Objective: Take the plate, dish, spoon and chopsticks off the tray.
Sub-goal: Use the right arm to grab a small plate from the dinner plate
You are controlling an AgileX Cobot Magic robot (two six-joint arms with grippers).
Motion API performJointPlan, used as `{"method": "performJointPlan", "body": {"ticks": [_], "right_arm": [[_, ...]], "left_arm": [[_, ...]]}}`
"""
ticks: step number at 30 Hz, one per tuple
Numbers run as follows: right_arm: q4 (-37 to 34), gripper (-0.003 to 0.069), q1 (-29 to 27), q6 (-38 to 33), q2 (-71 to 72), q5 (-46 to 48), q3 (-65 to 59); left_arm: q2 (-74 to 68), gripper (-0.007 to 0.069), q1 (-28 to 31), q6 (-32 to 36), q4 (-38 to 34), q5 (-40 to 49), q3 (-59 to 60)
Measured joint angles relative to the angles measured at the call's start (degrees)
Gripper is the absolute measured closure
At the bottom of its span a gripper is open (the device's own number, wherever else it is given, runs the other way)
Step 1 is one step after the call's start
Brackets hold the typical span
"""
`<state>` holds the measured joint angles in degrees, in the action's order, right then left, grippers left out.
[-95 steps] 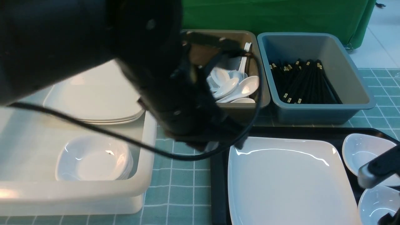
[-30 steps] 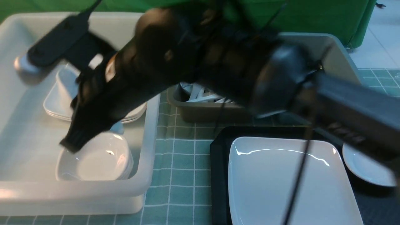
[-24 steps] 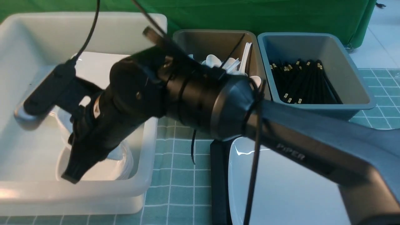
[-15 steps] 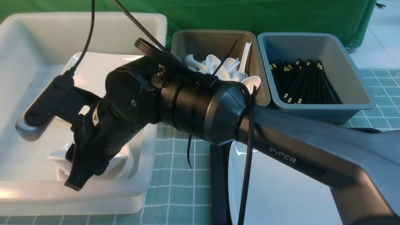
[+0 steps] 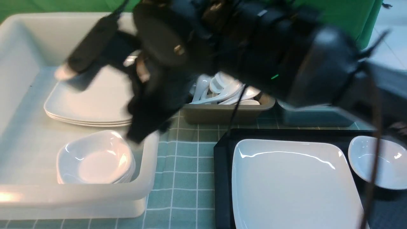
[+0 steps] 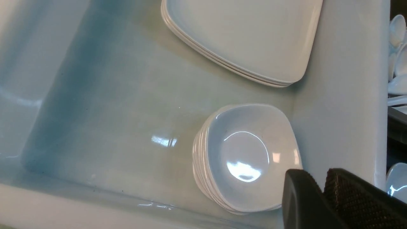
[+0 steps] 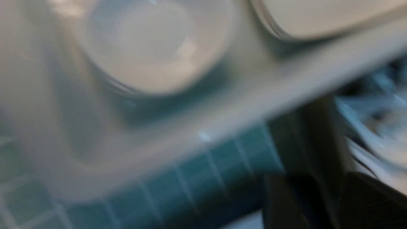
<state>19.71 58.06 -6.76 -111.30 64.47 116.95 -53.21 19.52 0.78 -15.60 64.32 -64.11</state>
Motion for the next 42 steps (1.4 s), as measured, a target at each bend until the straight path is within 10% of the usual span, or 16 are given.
{"method": "performJointPlan", "body": {"ticks": [2,8,12,16,21,31,42], "right_arm": [[4.84,0.0559,-4.59,2.83,4.79,0.31,-3.14],[1.89,0.0634,-23.77,4.43,19.37,0.21,-22.67],[-0.28,0.0555,-38.18,6.05,26.09,-2.73,-40.51],[-5.41,0.0319,-47.39,4.15,26.92,-15.40,-56.75],[-6.92,0.0163,-48.29,-1.21,24.91,-26.96,-65.77],[-2.97,0.0186,-48.29,-1.97,17.64,-34.92,-67.71],[0.00,0.0502,-47.37,-1.24,16.95,-36.61,-67.47]], "left_arm": [[0.00,0.0530,-2.83,0.89,-1.21,-0.16,0.07],[-0.43,0.0530,-14.14,2.25,-2.09,-1.34,1.41],[-0.93,0.0530,-22.23,2.25,-2.20,-4.99,3.72],[-2.54,0.0530,-26.72,2.25,-2.31,-7.74,5.09],[-4.89,0.0530,-27.49,2.25,-2.33,-8.21,5.16],[-5.72,0.0529,-27.49,2.27,0.26,-8.36,5.16],[-5.72,0.0529,-27.49,2.27,0.92,-8.36,5.16]]}}
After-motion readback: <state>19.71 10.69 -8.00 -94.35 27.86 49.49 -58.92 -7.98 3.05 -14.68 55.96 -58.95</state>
